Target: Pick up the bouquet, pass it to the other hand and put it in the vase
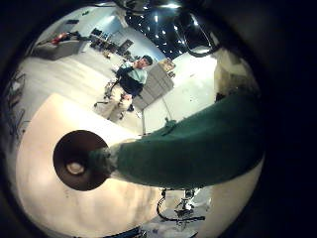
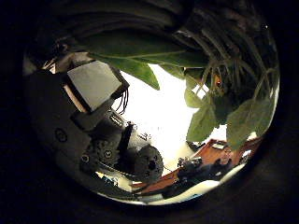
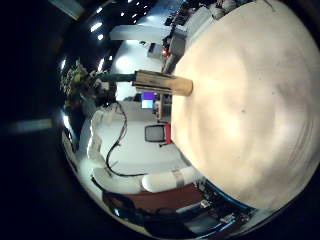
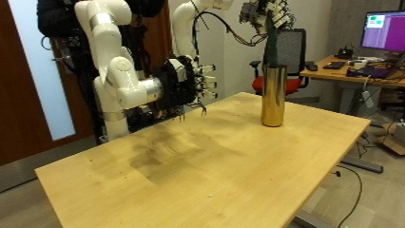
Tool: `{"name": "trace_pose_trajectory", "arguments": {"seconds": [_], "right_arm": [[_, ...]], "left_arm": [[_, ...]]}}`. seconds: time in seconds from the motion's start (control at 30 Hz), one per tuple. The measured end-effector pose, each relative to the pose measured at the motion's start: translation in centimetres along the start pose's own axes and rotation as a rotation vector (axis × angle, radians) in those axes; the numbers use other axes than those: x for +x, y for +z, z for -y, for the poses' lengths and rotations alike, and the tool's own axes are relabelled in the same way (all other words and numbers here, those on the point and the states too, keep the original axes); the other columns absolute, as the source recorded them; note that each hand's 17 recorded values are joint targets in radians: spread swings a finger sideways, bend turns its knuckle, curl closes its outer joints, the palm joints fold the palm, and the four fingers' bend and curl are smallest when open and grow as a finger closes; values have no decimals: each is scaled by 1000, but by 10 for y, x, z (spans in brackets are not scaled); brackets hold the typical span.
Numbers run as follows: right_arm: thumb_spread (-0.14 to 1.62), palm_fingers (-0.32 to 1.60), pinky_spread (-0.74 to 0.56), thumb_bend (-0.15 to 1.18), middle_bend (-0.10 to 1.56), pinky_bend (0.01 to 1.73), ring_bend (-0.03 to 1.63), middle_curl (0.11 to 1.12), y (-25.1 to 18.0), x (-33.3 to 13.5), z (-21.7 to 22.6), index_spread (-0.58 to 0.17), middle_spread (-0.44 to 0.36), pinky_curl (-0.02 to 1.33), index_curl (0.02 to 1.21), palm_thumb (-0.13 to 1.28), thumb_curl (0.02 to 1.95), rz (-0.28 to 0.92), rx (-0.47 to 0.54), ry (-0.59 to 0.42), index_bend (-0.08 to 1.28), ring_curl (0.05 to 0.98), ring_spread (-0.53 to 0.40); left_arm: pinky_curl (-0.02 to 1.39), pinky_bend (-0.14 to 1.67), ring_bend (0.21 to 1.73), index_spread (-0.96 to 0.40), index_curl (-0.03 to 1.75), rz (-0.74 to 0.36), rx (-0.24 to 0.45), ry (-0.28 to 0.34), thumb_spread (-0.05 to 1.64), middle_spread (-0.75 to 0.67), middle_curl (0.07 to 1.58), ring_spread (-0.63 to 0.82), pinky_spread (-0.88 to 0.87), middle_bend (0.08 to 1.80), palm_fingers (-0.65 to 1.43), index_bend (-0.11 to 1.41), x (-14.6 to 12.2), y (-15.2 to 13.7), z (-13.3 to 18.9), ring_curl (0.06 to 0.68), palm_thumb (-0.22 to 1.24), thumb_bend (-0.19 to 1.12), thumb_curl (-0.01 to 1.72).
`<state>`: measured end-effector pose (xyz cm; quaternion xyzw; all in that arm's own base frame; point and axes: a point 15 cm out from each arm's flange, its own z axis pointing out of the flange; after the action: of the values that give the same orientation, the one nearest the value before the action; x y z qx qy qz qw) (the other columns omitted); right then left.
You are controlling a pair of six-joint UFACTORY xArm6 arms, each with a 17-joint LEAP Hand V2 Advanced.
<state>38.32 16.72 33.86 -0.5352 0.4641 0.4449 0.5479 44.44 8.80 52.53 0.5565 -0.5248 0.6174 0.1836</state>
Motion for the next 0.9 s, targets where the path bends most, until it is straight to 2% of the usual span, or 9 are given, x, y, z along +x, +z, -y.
{"name": "trace_pose_trajectory", "arguments": {"seconds": [0.2,0.47,0.53,0.63,0.77,0.87,0.9], "right_arm": [[958,85,242,-20,168,259,241,257,2,-2,-1,-229,143,326,339,971,561,0,-4,-2,190,261,167],[957,113,241,-19,165,230,226,246,3,0,-2,-229,139,321,361,976,563,3,-8,6,210,261,163],[957,120,241,-19,163,225,220,243,3,-1,-2,-229,139,321,366,976,564,2,-9,5,216,260,163],[956,130,241,-19,164,219,215,241,3,-2,-2,-227,138,320,370,976,566,3,-10,5,220,259,164],[956,148,242,-20,163,204,203,239,4,-1,-2,-223,138,319,380,976,567,4,-12,8,241,256,164],[963,157,243,-18,166,197,195,238,4,-2,-3,-223,134,320,385,981,570,6,-14,9,248,254,160],[964,159,244,-19,167,197,196,237,4,-3,-3,-224,134,319,386,981,571,6,-15,6,249,253,159]], "left_arm": [[687,1158,1363,-604,1549,-3,1,1,476,-538,1013,-425,-600,1014,1078,179,-4,0,-1,555,921,-40,815],[621,1123,1272,-564,1510,-4,7,-6,456,-531,976,-453,-632,977,1050,161,-12,-3,0,521,876,-41,766],[591,1085,1181,-544,1465,0,10,-17,392,-523,947,-486,-660,952,918,154,-14,-5,0,503,878,-39,763],[570,1069,1116,-530,1426,10,28,-32,378,-523,922,-507,-677,940,869,155,-18,-13,2,477,874,-41,758],[541,1006,999,-473,1322,19,38,-26,410,-511,870,-499,-672,893,626,143,-16,-20,4,445,878,-38,748],[532,989,992,-430,1262,24,27,-25,459,-493,843,-456,-659,845,545,137,-17,-19,2,441,876,-35,739],[518,906,974,-366,1190,30,19,-27,625,-411,807,-355,-565,706,237,107,-18,-19,0,439,793,-64,703]]}}
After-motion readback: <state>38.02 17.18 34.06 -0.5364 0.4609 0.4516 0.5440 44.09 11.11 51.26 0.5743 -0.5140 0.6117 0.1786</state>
